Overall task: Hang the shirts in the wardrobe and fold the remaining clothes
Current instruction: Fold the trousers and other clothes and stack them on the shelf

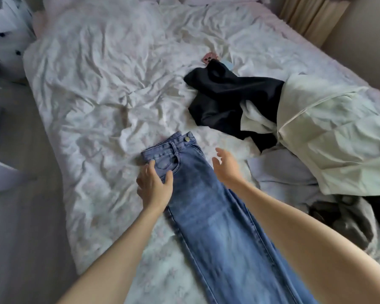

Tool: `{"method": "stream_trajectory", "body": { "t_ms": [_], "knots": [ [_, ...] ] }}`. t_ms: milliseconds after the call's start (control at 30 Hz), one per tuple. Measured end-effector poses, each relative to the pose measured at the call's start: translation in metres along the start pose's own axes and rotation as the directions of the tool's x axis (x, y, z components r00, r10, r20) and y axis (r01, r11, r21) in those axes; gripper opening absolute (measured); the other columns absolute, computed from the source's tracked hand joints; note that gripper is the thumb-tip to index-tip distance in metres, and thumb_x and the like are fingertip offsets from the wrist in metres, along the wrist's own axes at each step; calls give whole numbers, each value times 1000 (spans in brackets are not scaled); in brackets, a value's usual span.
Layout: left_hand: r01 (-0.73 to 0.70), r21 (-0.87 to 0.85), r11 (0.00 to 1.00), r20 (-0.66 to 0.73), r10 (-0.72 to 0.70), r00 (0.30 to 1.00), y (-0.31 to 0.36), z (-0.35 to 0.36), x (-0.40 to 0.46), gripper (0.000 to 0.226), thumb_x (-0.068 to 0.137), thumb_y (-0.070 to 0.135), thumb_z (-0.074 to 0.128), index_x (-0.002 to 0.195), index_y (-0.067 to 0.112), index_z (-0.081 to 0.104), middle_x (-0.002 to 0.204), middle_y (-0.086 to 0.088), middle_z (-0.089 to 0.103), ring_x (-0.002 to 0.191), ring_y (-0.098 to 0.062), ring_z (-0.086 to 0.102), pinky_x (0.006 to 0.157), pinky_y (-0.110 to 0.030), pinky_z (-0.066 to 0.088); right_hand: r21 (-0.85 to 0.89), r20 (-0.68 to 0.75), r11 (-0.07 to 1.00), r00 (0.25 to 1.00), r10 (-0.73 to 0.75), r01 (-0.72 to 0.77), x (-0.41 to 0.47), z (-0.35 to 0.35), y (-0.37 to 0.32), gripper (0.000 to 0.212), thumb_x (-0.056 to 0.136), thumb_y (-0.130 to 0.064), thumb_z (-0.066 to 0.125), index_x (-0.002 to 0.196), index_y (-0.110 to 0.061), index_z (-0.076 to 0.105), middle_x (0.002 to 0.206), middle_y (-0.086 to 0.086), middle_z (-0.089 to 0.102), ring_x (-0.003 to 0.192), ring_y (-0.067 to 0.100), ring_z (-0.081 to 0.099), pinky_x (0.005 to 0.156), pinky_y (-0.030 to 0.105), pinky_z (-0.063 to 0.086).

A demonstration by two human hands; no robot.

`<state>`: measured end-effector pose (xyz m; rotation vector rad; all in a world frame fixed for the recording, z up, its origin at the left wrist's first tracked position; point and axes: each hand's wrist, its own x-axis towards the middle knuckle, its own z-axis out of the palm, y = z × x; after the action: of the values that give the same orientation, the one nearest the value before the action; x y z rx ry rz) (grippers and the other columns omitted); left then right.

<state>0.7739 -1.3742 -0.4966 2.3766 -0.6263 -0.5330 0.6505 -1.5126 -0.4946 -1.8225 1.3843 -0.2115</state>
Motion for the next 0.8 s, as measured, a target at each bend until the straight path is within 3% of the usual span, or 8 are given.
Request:
{"method": "stream_trajectory", "body": {
  "t_ms": [100,167,233,333,500,633,733,800],
  "knots": [
    [-224,153,963,63,217,974,-2,22,-48,55,91,30,55,140,13,37,147,-10,32,136,-29,26,106,-46,21,37,-69,999,997,33,-30,-45,-1,39,37,96,-11,39,133,-9,44,135,11,44,122,24,44,97,27,33],
    [-382,236,893,122,363,924,-2,33,-76,53,86,25,62,135,10,46,142,-13,41,134,-32,33,105,-51,27,45,-129,999,991,34,-28,-78,-2,60,34,94,-6,38,127,-9,49,128,8,47,117,22,45,90,23,32],
    [-547,256,797,225,501,836,2,47,-112,52,77,18,72,125,7,57,132,-15,52,125,-37,46,98,-57,38,63,-210,997,976,57,-44,-123,-10,88,32,91,0,41,120,-6,52,118,8,51,111,23,47,88,22,32],
    [-768,266,583,397,660,638,10,72,-165,51,62,17,83,111,11,68,118,-10,64,113,-32,59,86,-59,46,117,-349,987,926,146,-112,-192,-22,137,30,86,7,45,112,-1,55,107,9,53,103,26,51,85,22,33],
    [-943,212,256,621,710,332,26,112,-219,48,60,23,85,106,23,71,115,3,67,110,-21,61,89,-53,48,207,-381,915,833,402,-347,-271,-29,218,32,86,7,47,116,1,55,116,12,56,112,26,50,97,32,36],
    [-982,168,84,739,649,182,38,137,-227,36,81,28,70,116,24,65,123,6,62,124,-19,50,104,-57,30,169,-375,910,829,414,-378,-306,-24,266,20,84,5,50,98,-5,59,102,6,56,102,26,49,84,27,35],
    [-994,96,-59,757,653,34,44,147,-225,31,63,31,84,92,23,75,91,6,70,96,-19,66,93,-60,42,230,-371,894,814,446,-385,-319,-18,285,12,82,2,53,88,-8,55,89,-1,51,90,24,50,77,30,37],
    [-991,5,-135,751,655,-85,43,157,-232,26,61,30,85,84,21,75,80,4,67,84,-20,66,91,-59,43,226,-333,875,810,483,-429,-330,-13,300,13,81,-4,56,93,-9,56,90,-1,53,88,24,51,77,34,38]
  ]
}}
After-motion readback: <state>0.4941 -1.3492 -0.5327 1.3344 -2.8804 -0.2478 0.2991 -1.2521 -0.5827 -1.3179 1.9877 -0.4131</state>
